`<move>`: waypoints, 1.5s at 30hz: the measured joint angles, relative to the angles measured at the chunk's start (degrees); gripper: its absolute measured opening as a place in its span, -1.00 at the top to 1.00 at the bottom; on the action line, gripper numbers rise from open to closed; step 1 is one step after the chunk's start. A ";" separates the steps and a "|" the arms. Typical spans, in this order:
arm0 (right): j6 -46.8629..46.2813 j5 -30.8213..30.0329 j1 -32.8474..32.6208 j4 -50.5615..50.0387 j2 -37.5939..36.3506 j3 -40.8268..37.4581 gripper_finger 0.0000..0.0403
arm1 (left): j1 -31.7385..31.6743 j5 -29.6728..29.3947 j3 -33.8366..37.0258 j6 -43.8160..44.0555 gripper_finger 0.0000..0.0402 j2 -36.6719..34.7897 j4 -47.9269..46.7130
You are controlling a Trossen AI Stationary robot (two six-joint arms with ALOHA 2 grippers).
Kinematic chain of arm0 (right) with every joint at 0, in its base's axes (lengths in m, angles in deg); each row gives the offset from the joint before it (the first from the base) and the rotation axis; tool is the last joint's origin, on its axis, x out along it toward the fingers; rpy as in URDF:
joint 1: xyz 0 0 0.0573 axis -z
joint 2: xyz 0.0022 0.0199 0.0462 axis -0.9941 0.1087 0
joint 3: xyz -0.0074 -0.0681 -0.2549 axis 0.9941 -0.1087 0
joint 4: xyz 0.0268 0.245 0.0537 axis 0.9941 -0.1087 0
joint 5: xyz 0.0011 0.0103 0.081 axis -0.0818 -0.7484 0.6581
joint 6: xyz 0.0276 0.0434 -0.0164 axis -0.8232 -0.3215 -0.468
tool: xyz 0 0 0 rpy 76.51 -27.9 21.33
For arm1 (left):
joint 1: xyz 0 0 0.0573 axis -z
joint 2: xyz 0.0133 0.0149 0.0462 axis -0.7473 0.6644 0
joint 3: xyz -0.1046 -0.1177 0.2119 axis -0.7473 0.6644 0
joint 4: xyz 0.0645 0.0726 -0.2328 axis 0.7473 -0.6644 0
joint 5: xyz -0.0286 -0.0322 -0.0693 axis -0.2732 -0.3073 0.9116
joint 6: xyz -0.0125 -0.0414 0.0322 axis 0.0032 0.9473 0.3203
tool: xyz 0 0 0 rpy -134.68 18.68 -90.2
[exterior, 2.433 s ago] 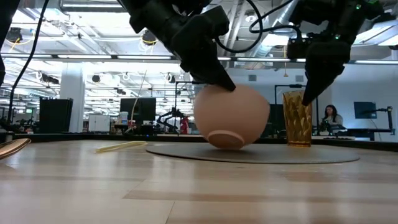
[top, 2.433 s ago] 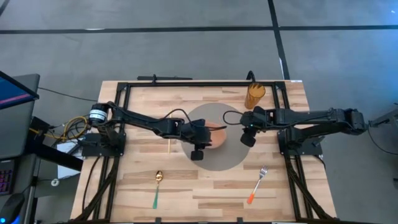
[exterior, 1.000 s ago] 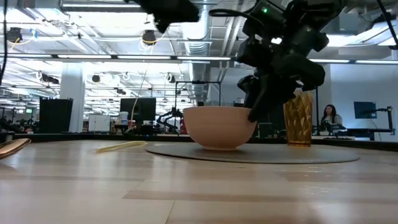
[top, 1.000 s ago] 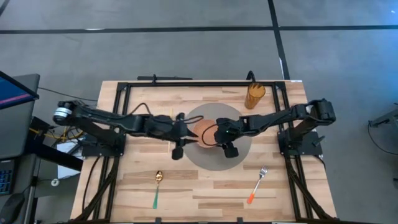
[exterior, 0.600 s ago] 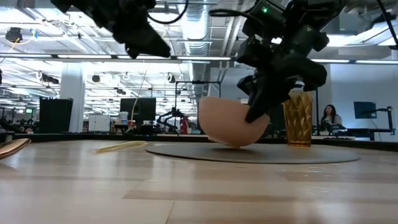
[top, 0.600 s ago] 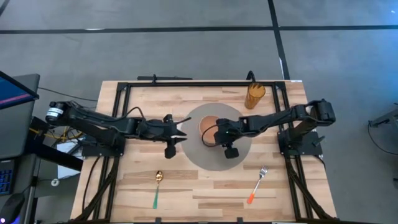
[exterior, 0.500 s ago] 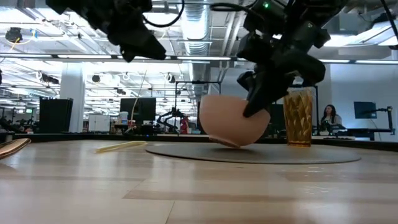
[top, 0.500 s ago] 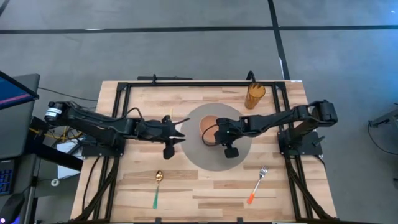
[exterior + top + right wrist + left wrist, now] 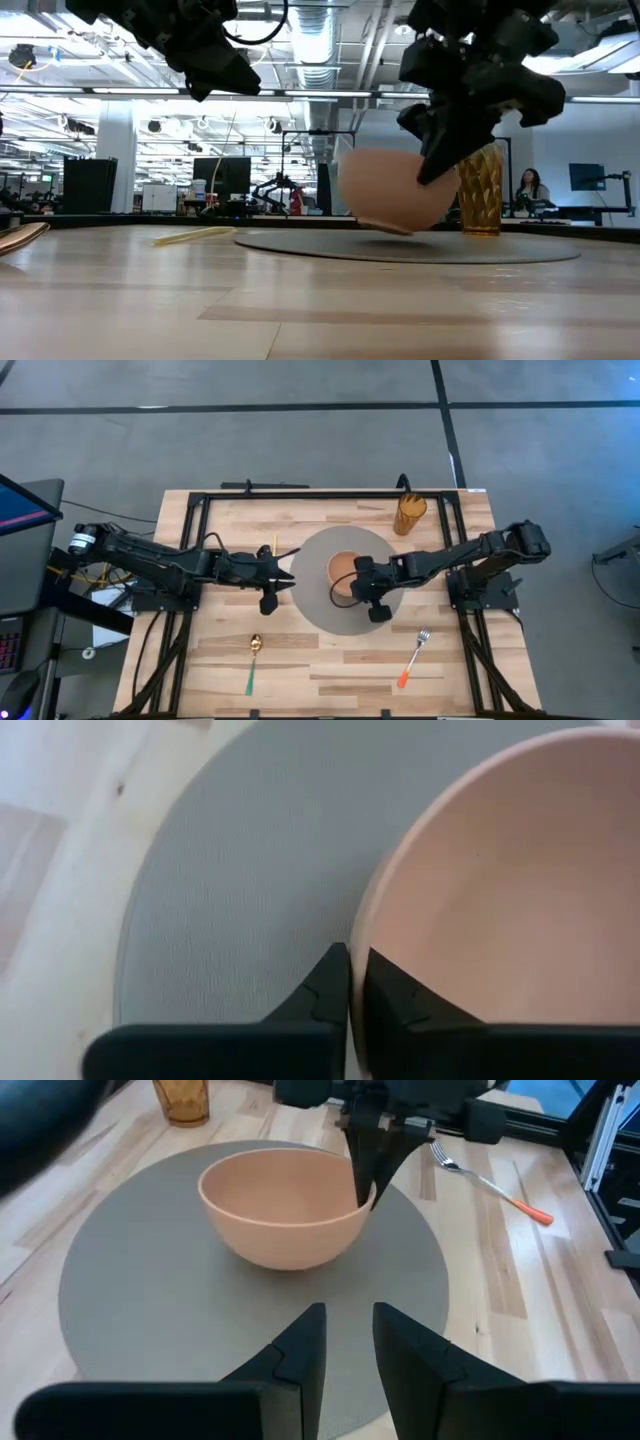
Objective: Pick & Place Utensil
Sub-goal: Put the orange bowl on the gray mat
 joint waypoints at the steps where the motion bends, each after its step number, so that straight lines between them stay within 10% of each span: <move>1: -0.04 0.00 0.02 -0.34 0.18 0.00 0.98 | 0.00 0.00 0.00 0.00 0.57 0.00 0.02; 45: -9.18 3.48 -0.63 1.79 -1.54 0.00 0.45 | 0.00 0.00 -0.02 0.00 0.57 0.04 0.09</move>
